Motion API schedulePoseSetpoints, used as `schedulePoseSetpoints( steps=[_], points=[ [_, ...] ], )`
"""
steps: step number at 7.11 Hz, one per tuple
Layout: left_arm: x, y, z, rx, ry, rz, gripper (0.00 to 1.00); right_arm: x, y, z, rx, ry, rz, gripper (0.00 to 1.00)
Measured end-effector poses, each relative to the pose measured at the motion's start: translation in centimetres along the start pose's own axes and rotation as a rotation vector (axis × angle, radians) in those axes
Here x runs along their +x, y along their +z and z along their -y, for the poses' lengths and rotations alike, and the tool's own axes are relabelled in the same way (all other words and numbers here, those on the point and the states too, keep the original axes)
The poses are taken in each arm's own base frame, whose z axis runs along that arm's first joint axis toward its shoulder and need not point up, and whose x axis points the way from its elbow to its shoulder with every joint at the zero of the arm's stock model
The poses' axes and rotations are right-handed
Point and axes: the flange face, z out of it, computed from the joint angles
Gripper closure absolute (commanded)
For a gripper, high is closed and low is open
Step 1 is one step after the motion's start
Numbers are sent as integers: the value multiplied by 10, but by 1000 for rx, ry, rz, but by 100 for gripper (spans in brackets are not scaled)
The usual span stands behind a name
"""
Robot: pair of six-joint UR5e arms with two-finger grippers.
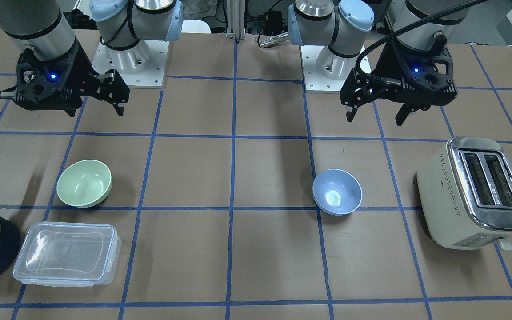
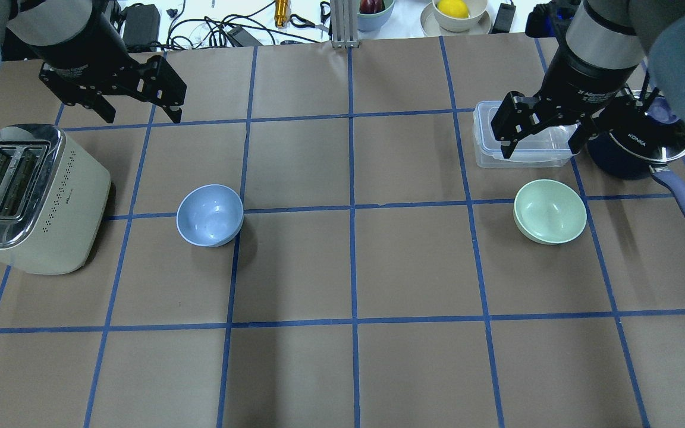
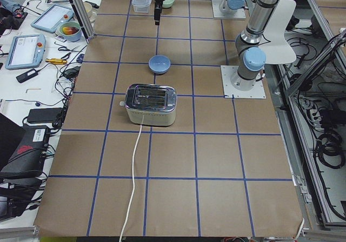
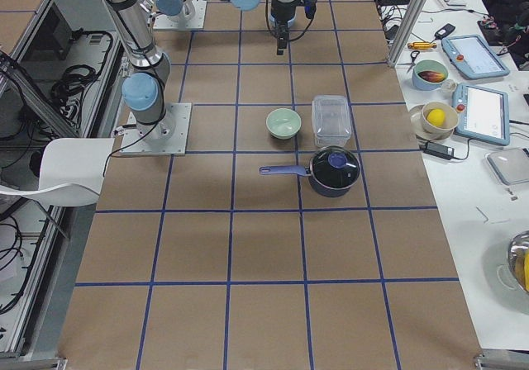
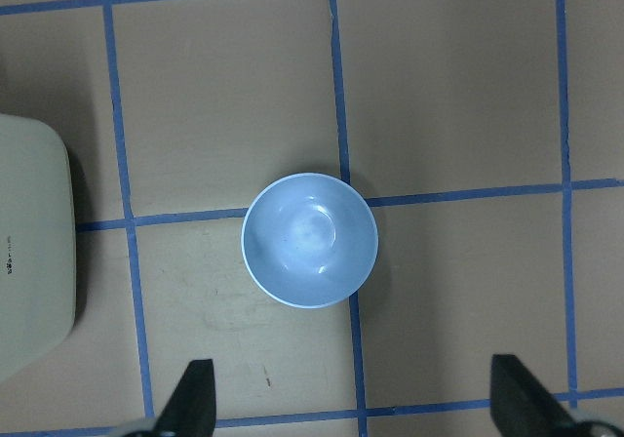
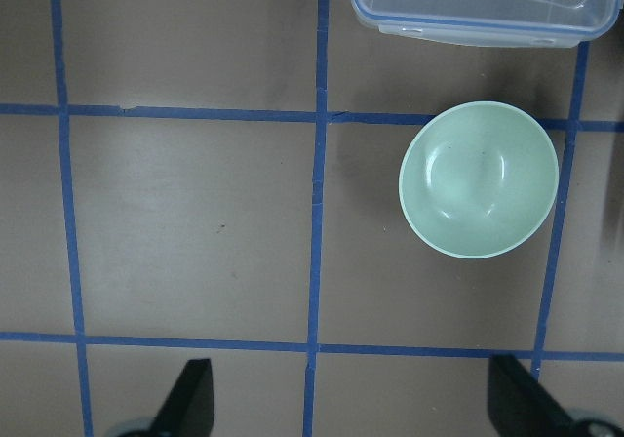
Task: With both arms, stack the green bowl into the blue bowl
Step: 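Lower left gripper to the blue bowl while right lowers to green bowl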
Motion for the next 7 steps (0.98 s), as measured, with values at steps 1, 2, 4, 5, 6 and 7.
schedulePoseSetpoints(
  steps=[1,2,4,5,6,7],
  points=[
    [1,-1,0,-1,4,1,0,0,0,0,-1,0,0,0],
    [3,-2,-1,-1,9,3,0,0,0,0,-1,-1,1,0],
    [4,0,-2,-3,12,4,0,0,0,0,-2,-1,-1,0],
    [4,1,-2,-3,13,3,0,0,3,1,-7,0,-3,0],
    [4,1,-3,-4,13,4,0,4,11,6,-24,6,-7,0],
    [5,6,-6,-24,15,3,0,20,22,13,-42,28,-18,0]
  ],
)
